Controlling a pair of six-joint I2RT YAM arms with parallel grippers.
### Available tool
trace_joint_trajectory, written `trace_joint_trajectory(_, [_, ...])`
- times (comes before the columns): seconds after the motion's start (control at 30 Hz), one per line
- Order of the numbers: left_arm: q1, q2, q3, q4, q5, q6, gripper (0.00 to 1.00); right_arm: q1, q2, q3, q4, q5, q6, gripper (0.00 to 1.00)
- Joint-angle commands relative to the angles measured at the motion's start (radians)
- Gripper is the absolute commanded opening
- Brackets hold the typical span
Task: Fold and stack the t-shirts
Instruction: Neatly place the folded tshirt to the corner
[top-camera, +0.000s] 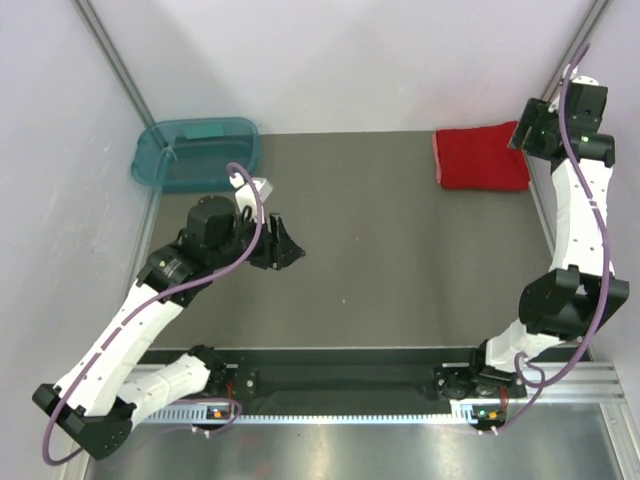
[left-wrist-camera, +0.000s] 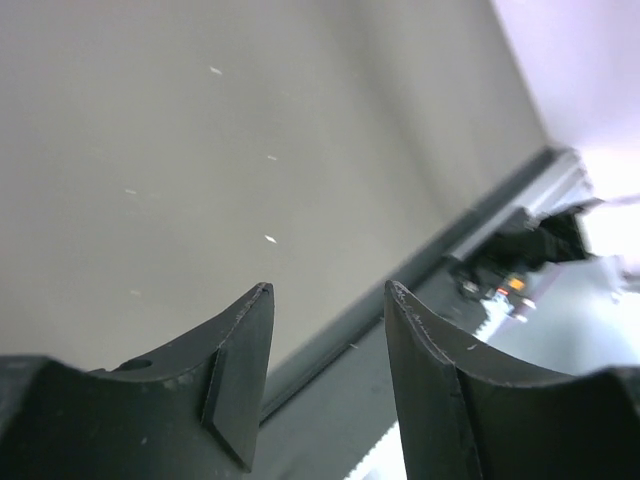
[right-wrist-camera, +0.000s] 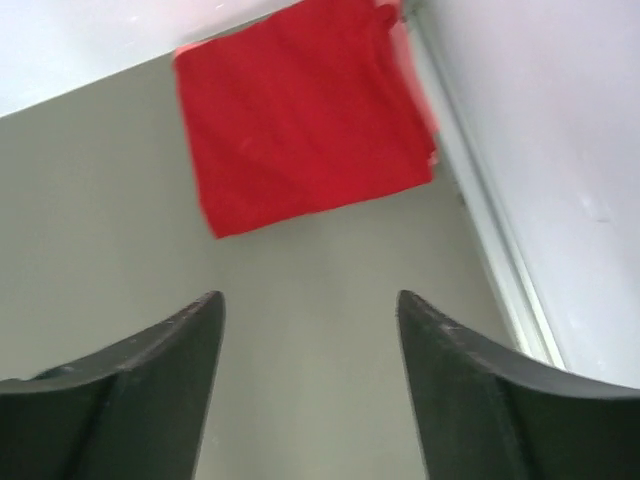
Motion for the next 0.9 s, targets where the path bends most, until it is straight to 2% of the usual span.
trace_joint_trajectory(0.0, [0.005,-0.041,-0.016,0.020,0.091,-0.067,0.53,0.006,-0.030,-0.082,0.038,-0.125,0.005,0.67])
trace_joint_trajectory(0.03, [0.007,-0.050,-0.031,0.026,0.094,-0.081,0.53,0.004,-0.030,-0.128,0.066,-0.148,0.017,0.66])
trace_joint_trajectory(0.1, [0.005,-0.079,-0.045,0.041,0.096,-0.090,0.53,0.003,-0.017,-0.176,0.149,-0.167,0.027,0.50])
trace_joint_trajectory(0.23, [0.005,-0.080,-0.042,0.058,0.094,-0.068,0.54,-0.003,0.103,-0.214,0.376,-0.226,0.024,0.33])
trace_joint_trajectory(0.4, [0.005,-0.009,-0.028,0.122,0.068,-0.049,0.53,-0.032,0.320,-0.075,0.482,-0.221,0.020,0.18])
trace_joint_trajectory(0.5, [0.004,0.061,-0.019,0.210,0.052,-0.066,0.53,-0.071,0.505,0.087,0.508,-0.205,0.031,0.10])
trace_joint_trajectory(0.6, [0.005,0.112,-0.007,0.270,0.038,-0.064,0.52,-0.103,0.598,0.177,0.539,-0.211,0.052,0.06])
trace_joint_trajectory(0.87, [0.004,0.272,0.070,0.314,-0.022,-0.035,0.52,-0.163,0.835,0.425,0.574,-0.260,0.132,0.04])
